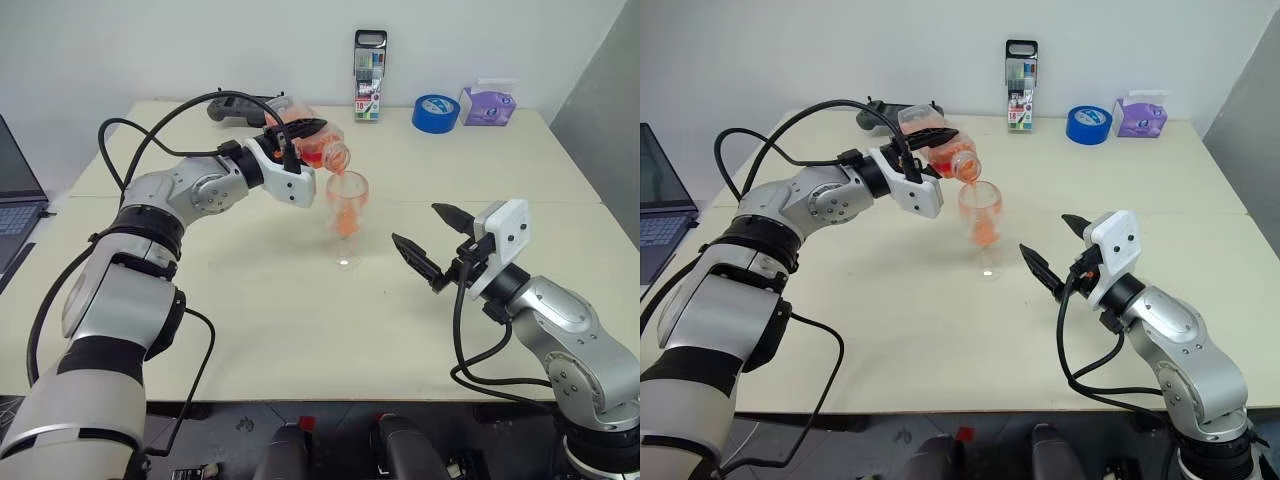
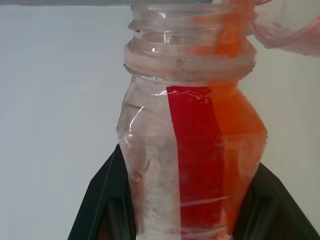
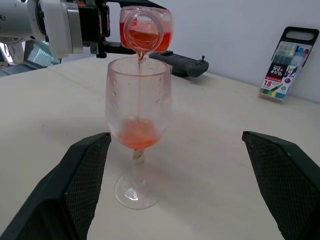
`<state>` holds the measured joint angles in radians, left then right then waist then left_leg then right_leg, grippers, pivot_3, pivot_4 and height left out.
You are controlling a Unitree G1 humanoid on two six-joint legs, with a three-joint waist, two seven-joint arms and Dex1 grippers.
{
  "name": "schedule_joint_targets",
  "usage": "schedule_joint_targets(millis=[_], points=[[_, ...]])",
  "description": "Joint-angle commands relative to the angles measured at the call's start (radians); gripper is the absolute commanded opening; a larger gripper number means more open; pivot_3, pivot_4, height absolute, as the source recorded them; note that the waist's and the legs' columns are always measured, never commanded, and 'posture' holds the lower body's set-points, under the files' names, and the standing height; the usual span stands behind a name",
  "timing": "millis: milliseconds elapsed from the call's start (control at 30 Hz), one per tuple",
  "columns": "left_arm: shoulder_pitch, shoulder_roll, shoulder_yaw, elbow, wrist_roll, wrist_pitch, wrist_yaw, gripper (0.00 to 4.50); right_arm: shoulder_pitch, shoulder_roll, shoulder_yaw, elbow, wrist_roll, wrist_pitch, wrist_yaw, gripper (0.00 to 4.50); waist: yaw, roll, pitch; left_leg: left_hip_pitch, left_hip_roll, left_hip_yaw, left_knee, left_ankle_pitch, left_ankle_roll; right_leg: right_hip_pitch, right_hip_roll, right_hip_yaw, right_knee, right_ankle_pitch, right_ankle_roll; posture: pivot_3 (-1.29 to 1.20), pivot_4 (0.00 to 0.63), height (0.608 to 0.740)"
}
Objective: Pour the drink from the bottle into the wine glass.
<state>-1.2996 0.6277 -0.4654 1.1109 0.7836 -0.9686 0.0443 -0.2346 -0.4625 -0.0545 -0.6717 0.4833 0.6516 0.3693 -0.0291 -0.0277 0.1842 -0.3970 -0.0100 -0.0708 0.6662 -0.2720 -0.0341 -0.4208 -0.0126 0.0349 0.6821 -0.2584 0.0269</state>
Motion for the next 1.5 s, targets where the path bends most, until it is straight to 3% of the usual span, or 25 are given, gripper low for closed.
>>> schedule_joint_targets(millis=[33, 1500], points=[[-0.045, 0.021, 0.008, -0.008, -0.003, -0.009, 0.034, 1.79, -0.007, -0.002, -0.006, -0.024, -0.007, -0.020, -0.001, 4.50, 0.000, 0.000, 0.000, 0.000, 0.000, 0.000, 0.000, 0.000, 0.000, 0.000, 0.000, 0.000, 0.000, 0.000, 0.000, 0.00, 0.150, 0.740], [-0.101, 0.043, -0.036, 0.048, 0.049, -0.003, 0.109, 1.79, -0.019, 0.002, 0.030, -0.025, -0.010, -0.021, 0.050, 4.50, 0.000, 0.000, 0.000, 0.000, 0.000, 0.000, 0.001, 0.000, 0.000, 0.000, 0.000, 0.000, 0.001, 0.000, 0.000, 0.00, 0.150, 0.740]])
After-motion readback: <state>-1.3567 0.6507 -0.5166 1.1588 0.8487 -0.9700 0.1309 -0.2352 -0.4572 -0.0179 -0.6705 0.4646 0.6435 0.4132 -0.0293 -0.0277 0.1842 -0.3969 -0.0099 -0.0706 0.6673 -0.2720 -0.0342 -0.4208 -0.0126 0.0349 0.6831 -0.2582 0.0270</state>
